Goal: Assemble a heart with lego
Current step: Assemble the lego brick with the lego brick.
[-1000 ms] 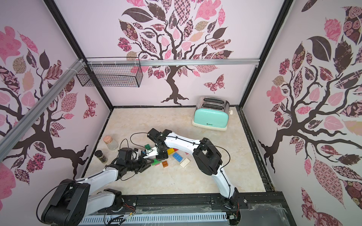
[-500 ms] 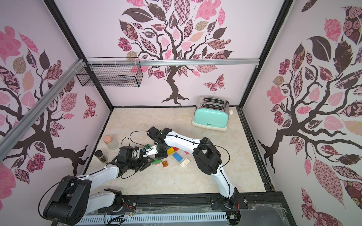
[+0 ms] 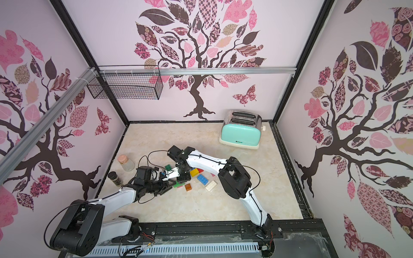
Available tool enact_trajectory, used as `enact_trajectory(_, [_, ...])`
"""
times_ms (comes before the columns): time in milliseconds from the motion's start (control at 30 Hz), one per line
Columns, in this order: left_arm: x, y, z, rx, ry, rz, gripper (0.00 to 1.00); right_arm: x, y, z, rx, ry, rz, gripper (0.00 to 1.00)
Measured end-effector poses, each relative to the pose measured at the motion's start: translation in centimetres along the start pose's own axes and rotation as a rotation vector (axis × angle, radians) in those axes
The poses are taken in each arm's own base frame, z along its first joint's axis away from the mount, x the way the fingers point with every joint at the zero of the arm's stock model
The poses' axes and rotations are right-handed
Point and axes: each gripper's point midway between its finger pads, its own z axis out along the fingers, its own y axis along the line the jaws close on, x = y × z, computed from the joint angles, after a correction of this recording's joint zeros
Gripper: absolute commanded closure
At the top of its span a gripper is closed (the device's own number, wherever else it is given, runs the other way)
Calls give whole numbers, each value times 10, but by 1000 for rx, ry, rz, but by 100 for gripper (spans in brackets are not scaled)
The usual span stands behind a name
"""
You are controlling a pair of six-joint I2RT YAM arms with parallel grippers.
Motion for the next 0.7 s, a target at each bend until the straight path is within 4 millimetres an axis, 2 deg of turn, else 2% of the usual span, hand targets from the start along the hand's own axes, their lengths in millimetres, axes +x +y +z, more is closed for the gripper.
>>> enact_trajectory(700, [-3, 2, -1, -4, -7, 3, 56, 0, 1, 5, -10, -5, -1, 74])
